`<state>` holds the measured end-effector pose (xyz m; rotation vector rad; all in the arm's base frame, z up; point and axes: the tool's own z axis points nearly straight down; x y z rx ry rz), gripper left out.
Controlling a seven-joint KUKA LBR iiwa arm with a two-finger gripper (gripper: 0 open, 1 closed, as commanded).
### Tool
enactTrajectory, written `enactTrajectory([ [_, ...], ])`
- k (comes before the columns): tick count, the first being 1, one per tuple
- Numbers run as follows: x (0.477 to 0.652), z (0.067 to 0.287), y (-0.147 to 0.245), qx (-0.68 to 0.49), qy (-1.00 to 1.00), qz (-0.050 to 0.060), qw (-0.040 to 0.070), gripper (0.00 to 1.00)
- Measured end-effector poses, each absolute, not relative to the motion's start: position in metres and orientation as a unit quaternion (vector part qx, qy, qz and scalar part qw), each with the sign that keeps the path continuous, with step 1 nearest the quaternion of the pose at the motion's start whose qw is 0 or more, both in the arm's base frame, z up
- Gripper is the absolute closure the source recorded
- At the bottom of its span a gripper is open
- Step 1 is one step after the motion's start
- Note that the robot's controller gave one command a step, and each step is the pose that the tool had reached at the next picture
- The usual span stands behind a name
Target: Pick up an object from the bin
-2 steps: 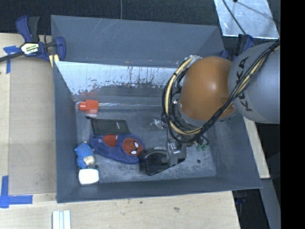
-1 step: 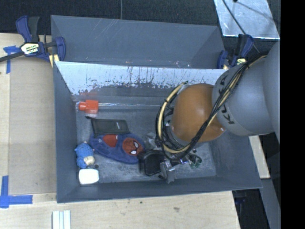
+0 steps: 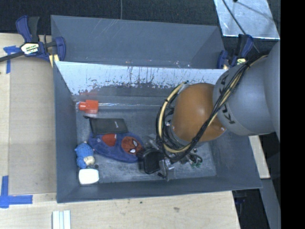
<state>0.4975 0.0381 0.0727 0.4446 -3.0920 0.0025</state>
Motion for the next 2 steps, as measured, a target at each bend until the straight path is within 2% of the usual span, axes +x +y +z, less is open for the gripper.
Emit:
enactTrajectory([
  [1, 0.535, 0.233, 0.002, 0.128, -0.992, 0.001, -0.003, 1.0],
  [2, 0.528, 0.217, 0.024, 0.184, -0.983, -0.001, 0.003, 1.0],
])
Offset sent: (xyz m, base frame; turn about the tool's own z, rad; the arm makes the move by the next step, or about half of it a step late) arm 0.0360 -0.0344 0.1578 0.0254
